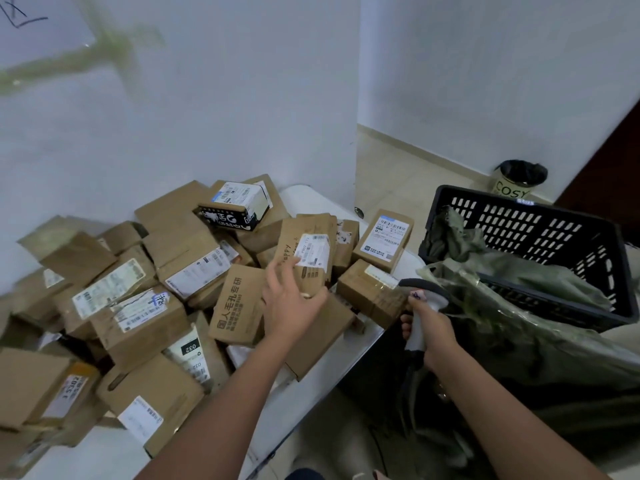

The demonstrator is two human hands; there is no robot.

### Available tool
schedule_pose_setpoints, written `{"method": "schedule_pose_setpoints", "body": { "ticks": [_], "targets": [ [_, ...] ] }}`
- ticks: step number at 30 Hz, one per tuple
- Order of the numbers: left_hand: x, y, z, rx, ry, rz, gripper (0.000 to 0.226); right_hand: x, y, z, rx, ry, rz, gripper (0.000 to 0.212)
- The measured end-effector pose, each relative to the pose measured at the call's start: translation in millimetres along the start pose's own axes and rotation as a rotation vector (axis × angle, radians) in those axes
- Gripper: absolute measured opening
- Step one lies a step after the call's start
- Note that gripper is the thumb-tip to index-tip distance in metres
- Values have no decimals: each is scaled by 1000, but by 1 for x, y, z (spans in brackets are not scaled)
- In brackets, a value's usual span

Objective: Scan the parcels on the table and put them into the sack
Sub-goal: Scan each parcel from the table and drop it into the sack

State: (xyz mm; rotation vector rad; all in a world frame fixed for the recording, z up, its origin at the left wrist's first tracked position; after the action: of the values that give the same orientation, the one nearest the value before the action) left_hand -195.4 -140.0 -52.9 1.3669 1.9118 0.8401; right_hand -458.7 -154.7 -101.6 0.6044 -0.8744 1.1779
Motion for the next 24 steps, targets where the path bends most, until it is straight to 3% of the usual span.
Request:
{"method": "schedule_pose_setpoints", "body": {
  "ticks": [4,8,14,19,24],
  "targets": [
    [-7,21,-5,-3,-79,-20,73,-3,-3,4,-19,-4,24,29],
    [-11,32,-2,-281,-344,39,74,5,-15,18,21,22,156,24],
    [-10,44,0,-494,-580,64,66,42,-39,45,353,181,333,24],
    [-10,47,-1,-514,-644,70,61,75,-55,61,556,287,393,19],
    [-11,48,-2,-504,-645,72,60,93,-68,67,601,339,415,23]
  ]
}}
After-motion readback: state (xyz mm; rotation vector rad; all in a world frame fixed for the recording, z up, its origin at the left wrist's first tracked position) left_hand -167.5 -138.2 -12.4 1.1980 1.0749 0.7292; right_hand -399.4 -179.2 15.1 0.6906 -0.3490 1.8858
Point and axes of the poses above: each hand's wrist, its own x-axis away from the middle knuckle, its own y-axis out of the back of the hand, z = x × y, the point moved 6 cm from there along -x, towards the middle knuckle, and after that the axes turned 13 degrees about -y, right-handed, at the moved point
